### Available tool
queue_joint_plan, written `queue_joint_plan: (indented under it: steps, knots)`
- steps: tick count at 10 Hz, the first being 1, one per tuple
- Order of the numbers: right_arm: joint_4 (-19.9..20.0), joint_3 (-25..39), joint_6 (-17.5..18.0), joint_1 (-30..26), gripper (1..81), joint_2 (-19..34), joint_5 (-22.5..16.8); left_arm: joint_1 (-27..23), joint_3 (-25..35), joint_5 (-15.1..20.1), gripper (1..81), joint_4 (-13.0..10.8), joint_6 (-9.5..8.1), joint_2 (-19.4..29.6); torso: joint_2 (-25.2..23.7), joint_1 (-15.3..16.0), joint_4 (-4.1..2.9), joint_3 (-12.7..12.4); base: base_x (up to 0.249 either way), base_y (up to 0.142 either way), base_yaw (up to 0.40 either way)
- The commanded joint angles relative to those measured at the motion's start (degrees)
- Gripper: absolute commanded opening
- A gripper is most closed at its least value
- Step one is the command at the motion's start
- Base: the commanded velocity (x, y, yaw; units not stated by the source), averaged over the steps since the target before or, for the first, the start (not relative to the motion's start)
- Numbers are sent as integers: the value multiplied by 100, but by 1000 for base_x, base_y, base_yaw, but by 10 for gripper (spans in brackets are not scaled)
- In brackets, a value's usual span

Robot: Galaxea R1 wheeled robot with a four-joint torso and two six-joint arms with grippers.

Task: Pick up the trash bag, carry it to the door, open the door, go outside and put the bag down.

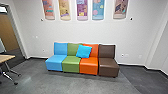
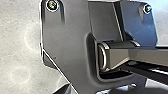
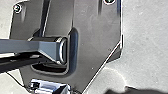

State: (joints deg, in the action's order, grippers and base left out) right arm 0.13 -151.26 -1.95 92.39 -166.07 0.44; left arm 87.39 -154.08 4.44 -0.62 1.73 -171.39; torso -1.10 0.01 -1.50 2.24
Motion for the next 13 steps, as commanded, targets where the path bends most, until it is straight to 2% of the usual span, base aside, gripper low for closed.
queue_joint_plan:
  steps: [1, 13]
  knots:
    - [22, 2, -25, -216, 811, 72, -316, -226, 0, 356, 811, 45, 29, -1, 0, 0, 0, 0, 134, 0, 0]
    - [57, -16, 10, -208, 811, 1, -316, -192, -9, 356, 811, 27, 47, -80, 0, 0, 0, 0, 134, 0, 0]
